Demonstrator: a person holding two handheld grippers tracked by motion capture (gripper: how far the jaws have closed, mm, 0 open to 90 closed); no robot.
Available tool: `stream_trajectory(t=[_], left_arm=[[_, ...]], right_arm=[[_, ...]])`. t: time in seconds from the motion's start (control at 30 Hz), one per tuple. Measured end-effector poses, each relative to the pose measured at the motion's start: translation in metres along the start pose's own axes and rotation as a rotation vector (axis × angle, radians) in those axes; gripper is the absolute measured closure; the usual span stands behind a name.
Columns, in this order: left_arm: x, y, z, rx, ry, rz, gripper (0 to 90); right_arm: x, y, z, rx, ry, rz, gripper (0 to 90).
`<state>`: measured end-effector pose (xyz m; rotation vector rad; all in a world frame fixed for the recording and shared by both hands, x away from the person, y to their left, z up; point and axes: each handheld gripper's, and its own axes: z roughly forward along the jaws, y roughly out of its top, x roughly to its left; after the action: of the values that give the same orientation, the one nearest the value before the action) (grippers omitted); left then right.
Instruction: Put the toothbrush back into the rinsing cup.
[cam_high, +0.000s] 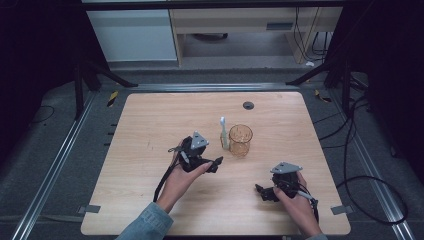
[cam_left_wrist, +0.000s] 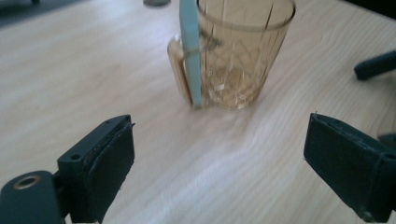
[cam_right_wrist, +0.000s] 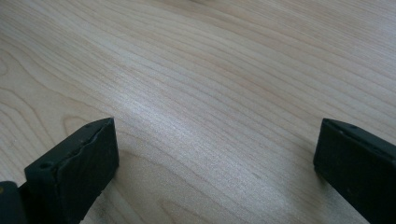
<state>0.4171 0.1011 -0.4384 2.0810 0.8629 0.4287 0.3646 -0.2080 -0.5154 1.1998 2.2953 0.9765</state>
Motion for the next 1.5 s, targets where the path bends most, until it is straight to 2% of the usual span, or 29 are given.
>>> stream_trajectory(t=[0.1, 0.3, 0.4, 0.57, 0.73, 0.9, 1.0, 1.1, 1.3, 1.4, 1.5], left_arm=[[0.003, -0.005, -0.003, 0.045, -0.003, -0.004, 7.7], [0.014, -0.018, -0.017, 0.082, 0.014, -0.011, 7.7], [0.024, -0.026, -0.024, 0.095, 0.028, -0.037, 7.7], [0.045, -0.037, -0.035, 0.098, 0.060, -0.085, 7.7], [0.069, -0.051, -0.045, 0.130, 0.088, -0.131, 7.6], [0.095, -0.063, -0.061, 0.142, 0.144, -0.182, 7.7], [0.107, -0.069, -0.070, 0.163, 0.174, -0.184, 7.6], [0.121, -0.077, -0.076, 0.173, 0.177, -0.218, 7.5], [0.145, -0.092, -0.087, 0.189, 0.212, -0.278, 7.5], [0.157, -0.100, -0.093, 0.200, 0.244, -0.296, 7.6], [0.169, -0.111, -0.096, 0.197, 0.239, -0.329, 7.6]], right_arm=[[0.000, 0.000, 0.000, -0.001, 0.001, 0.000, 0.4], [0.000, 0.000, 0.000, 0.000, -0.001, 0.001, 0.4], [0.000, 0.000, 0.000, 0.000, 0.001, 0.001, 0.4], [0.000, 0.000, 0.000, 0.000, -0.001, 0.001, 0.4], [0.000, 0.000, 0.000, 0.000, 0.000, 0.001, 0.4], [0.000, 0.000, 0.000, 0.000, 0.000, 0.001, 0.4], [0.000, 0.000, 0.000, 0.000, 0.000, 0.002, 0.4], [0.000, 0.000, 0.000, -0.001, 0.001, 0.001, 0.4], [0.000, 0.000, 0.000, 0.000, -0.001, 0.001, 0.4], [0.000, 0.000, 0.000, -0.001, 0.000, 0.001, 0.3], [0.000, 0.000, 0.000, 0.000, 0.000, 0.001, 0.4]])
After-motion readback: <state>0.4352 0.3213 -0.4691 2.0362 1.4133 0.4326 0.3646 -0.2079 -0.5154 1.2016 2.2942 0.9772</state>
